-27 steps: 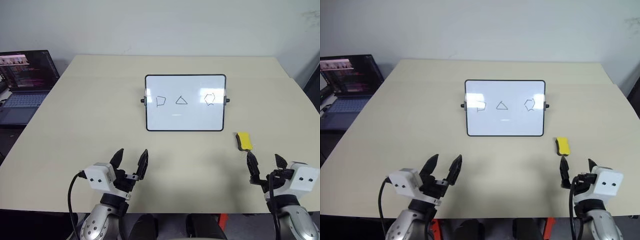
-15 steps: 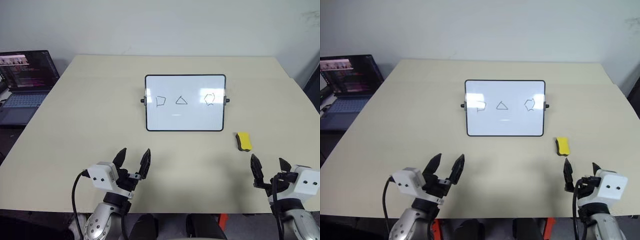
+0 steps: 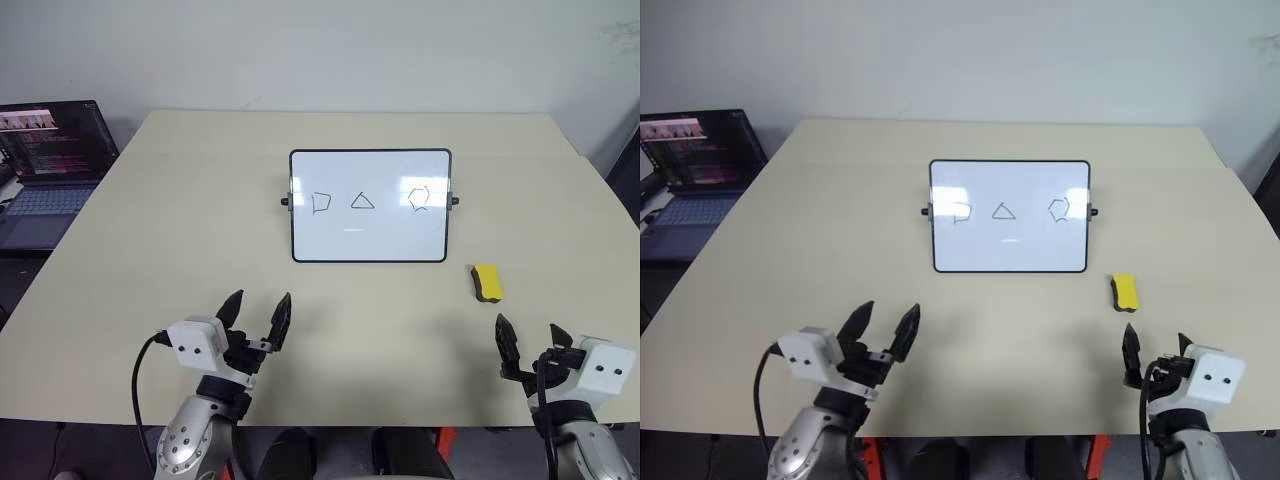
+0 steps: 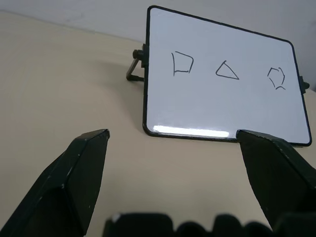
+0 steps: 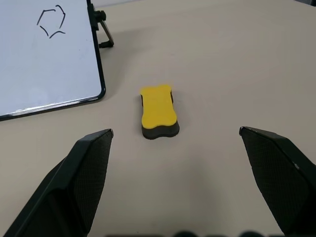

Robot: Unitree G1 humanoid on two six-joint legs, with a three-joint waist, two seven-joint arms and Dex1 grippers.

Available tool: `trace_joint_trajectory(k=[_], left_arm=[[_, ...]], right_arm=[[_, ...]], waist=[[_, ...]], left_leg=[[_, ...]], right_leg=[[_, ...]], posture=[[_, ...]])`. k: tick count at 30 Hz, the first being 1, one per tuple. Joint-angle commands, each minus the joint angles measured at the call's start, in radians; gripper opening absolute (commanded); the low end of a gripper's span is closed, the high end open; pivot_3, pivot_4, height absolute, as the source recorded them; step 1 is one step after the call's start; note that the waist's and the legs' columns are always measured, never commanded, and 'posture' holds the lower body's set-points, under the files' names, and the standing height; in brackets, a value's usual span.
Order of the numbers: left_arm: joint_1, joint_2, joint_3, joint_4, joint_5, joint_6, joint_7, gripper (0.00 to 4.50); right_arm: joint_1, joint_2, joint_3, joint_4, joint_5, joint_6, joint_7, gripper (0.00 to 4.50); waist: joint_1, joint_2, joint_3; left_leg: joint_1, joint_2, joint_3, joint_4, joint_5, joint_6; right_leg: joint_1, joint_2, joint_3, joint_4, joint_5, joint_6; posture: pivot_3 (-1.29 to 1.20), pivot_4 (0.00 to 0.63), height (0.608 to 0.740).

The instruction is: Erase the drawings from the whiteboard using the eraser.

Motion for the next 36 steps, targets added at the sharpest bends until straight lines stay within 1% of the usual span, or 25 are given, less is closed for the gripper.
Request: trace_joint_trajectory(k=[1,4,7,11,14,16,18,19,20,22,23,24,25,28,31,36], left_arm=[[-0.019,0.016,0.039,0.010,-0.033,-0.013,-0.024,4.50],[-0.041,0.020,0.043,0.017,-0.047,0.002,-0.034,4.50],[-0.046,0.013,0.000,0.013,-0.046,0.003,-0.050,4.50],[-0.035,0.001,-0.158,-0.031,-0.016,0.032,-0.062,4.50],[-0.026,-0.010,-0.268,-0.042,0.052,0.024,-0.037,4.50],[-0.030,0.001,-0.325,-0.047,0.090,0.028,-0.037,4.50],[-0.260,0.153,-0.060,0.073,-0.135,0.140,-0.148,4.50],[-0.353,0.222,0.041,0.138,-0.234,0.184,-0.198,4.50],[-0.416,0.275,0.100,0.185,-0.302,0.222,-0.239,4.50],[-0.473,0.343,0.117,0.235,-0.341,0.271,-0.314,4.50],[-0.491,0.365,0.119,0.251,-0.353,0.292,-0.345,4.50],[-0.512,0.384,0.118,0.265,-0.362,0.312,-0.371,4.50],[-0.535,0.404,0.109,0.269,-0.374,0.340,-0.403,4.50],[-0.578,0.427,0.097,0.272,-0.402,0.400,-0.452,4.50],[-0.605,0.435,0.095,0.272,-0.416,0.438,-0.476,4.50],[-0.601,0.485,0.078,0.266,-0.424,0.480,-0.580,4.50]], right_arm=[[0.000,0.013,0.014,-0.016,0.001,-0.029,0.002,4.49],[-0.007,0.019,0.018,-0.008,-0.012,-0.032,-0.008,4.49],[-0.018,0.016,0.018,0.000,-0.013,-0.023,-0.007,4.49],[-0.074,-0.011,-0.030,0.003,0.046,0.072,-0.023,4.49],[-0.145,-0.019,-0.052,0.004,0.032,0.198,-0.111,4.49],[-0.179,-0.028,-0.069,0.002,0.055,0.251,-0.122,4.49],[-0.218,-0.032,-0.085,-0.006,0.084,0.316,-0.141,4.49],[-0.241,-0.038,-0.086,-0.011,0.092,0.342,-0.145,4.49],[-0.262,-0.044,-0.087,-0.016,0.097,0.366,-0.152,4.49],[-0.319,-0.042,-0.097,-0.011,0.124,0.411,-0.168,4.49],[-0.343,-0.038,-0.102,-0.008,0.139,0.429,-0.177,4.49],[-0.373,-0.039,-0.107,-0.002,0.156,0.452,-0.182,4.49],[-0.406,-0.027,-0.118,0.001,0.178,0.470,-0.197,4.49],[-0.468,-0.018,-0.130,0.000,0.211,0.517,-0.216,4.49],[-0.512,-0.036,-0.116,0.004,0.206,0.553,-0.225,4.49],[-0.558,-0.062,-0.114,0.025,0.203,0.585,-0.222,4.49]], waist=[[0.000,0.000,0.000],[0.000,0.000,0.000],[0.000,0.000,0.000],[-0.001,0.000,0.000],[-0.001,0.000,0.000],[-0.001,0.001,-0.001],[0.007,0.003,0.000],[0.007,0.004,0.001],[0.007,0.005,0.001],[-0.005,0.005,0.000],[-0.007,0.007,-0.001],[-0.007,0.009,-0.002],[-0.007,0.009,-0.002],[-0.006,0.005,0.000],[-0.002,0.005,0.000],[-0.004,0.005,0.000]], left_leg=[[0.000,0.000,0.000,0.000,0.000,0.000],[0.001,0.000,0.000,0.000,0.000,0.000],[0.001,0.000,0.000,0.000,0.000,0.000],[0.000,0.000,0.000,0.000,0.000,0.000],[0.000,0.000,0.000,0.000,0.000,0.000],[0.000,0.000,0.001,0.000,0.000,0.000],[0.000,0.000,0.000,-0.001,0.000,0.000],[0.001,0.000,-0.004,0.000,0.001,0.001],[0.001,0.002,-0.005,0.001,0.002,0.001],[0.000,0.003,-0.008,0.000,0.004,0.001],[0.001,0.005,-0.007,0.000,0.004,0.001],[0.001,0.004,-0.006,0.000,0.004,0.001],[0.002,0.002,-0.003,0.000,0.004,0.001],[0.000,0.000,-0.002,0.000,0.004,0.001],[-0.002,0.000,-0.003,-0.001,0.003,0.000],[-0.001,0.000,-0.002,-0.001,0.003,0.001]], right_leg=[[0.000,0.000,0.000,0.000,0.000,0.000],[0.000,0.000,0.000,0.000,0.001,-0.002],[0.000,0.000,0.000,0.000,0.002,-0.002],[0.000,0.000,0.000,0.000,0.002,-0.003],[0.000,0.000,0.001,0.000,0.002,-0.002],[0.000,0.000,0.001,0.001,0.002,-0.003],[0.000,0.000,0.001,0.001,0.001,-0.003],[0.000,0.001,-0.004,0.004,0.001,-0.004],[-0.002,0.004,-0.005,0.004,0.001,-0.004],[-0.002,0.008,-0.008,0.004,0.003,-0.007],[-0.001,0.008,-0.007,0.003,0.004,-0.009],[-0.001,0.008,-0.004,0.002,0.005,-0.011],[-0.001,0.006,-0.002,0.003,0.005,-0.009],[-0.002,0.002,-0.002,0.001,0.005,-0.006],[-0.003,0.001,-0.002,0.000,0.004,-0.005],[-0.003,0.000,-0.001,0.001,0.003,-0.005]], posture=[[0.00,0.150,0.740],[0.00,0.150,0.740],[0.00,0.150,0.740],[0.00,0.150,0.740],[0.00,0.150,0.740],[0.00,0.150,0.740],[0.00,0.150,0.740],[0.00,0.150,0.740],[0.00,0.150,0.740],[0.00,0.150,0.740],[0.00,0.150,0.740],[0.00,0.150,0.740],[0.00,0.150,0.740],[0.00,0.150,0.740],[0.00,0.150,0.740],[0.00,0.150,0.740]])
